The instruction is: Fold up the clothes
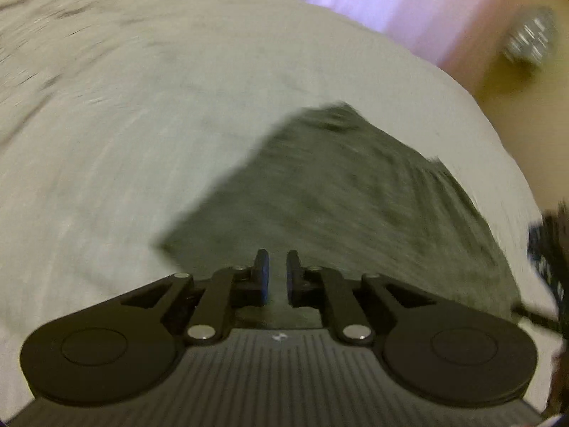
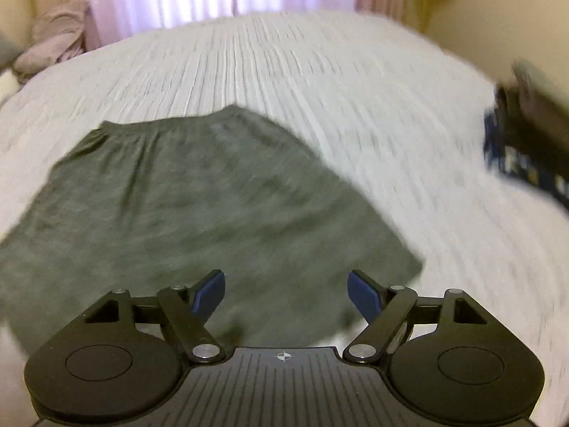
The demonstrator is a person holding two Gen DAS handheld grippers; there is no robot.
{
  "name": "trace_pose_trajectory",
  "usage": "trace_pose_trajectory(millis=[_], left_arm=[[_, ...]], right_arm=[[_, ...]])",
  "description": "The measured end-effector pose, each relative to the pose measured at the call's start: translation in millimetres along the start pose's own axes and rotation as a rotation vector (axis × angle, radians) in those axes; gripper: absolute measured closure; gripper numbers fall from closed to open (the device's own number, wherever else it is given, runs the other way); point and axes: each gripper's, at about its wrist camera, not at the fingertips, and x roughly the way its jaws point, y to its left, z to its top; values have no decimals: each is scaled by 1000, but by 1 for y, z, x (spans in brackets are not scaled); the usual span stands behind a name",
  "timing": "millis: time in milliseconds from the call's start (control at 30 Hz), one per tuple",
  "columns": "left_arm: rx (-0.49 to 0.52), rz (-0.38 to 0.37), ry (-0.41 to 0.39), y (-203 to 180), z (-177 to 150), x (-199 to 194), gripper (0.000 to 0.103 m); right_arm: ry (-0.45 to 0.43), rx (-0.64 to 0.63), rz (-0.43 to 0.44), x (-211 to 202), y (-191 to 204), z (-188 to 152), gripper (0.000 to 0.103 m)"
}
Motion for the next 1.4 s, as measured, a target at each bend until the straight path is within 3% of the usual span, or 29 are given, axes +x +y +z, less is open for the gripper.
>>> trace_pose_trajectory(millis=[67,200,333,467,600,667,833,1067,1233,1400], left_arm=[[5,1,35,-13,-14,14,90],[27,82,74,-25,-49,15,88],[38,164,133,-30,-79,-14,86],[27,260,270,-48,-113,-49,85],[-6,278,316,-78,-138,-100,76],[-5,270,307,-98,-141,-126,72],[62,259,209,-147,-136,-194,64],[142,262,41,-209,-127,-267,51],[158,304,17,-228,-140,-292,51],[151,316,14,-236,-150,-304,51]], right_arm=[[29,-15,13,-5,-5,-14,24],[87,-46,39,-15,-15,-43,24],[145,-77,65,-25,-25,-71,24],[202,-108,91,-35,-35,-100,24],[264,-57,130,-80,-43,-110,24],[289,-21,154,-108,-47,-111,24],[215,54,255,-194,-50,-95,24],[64,-3,313,-277,-43,-58,24],[15,-18,317,-305,-46,-53,24],[26,-42,309,-315,-45,-65,24]])
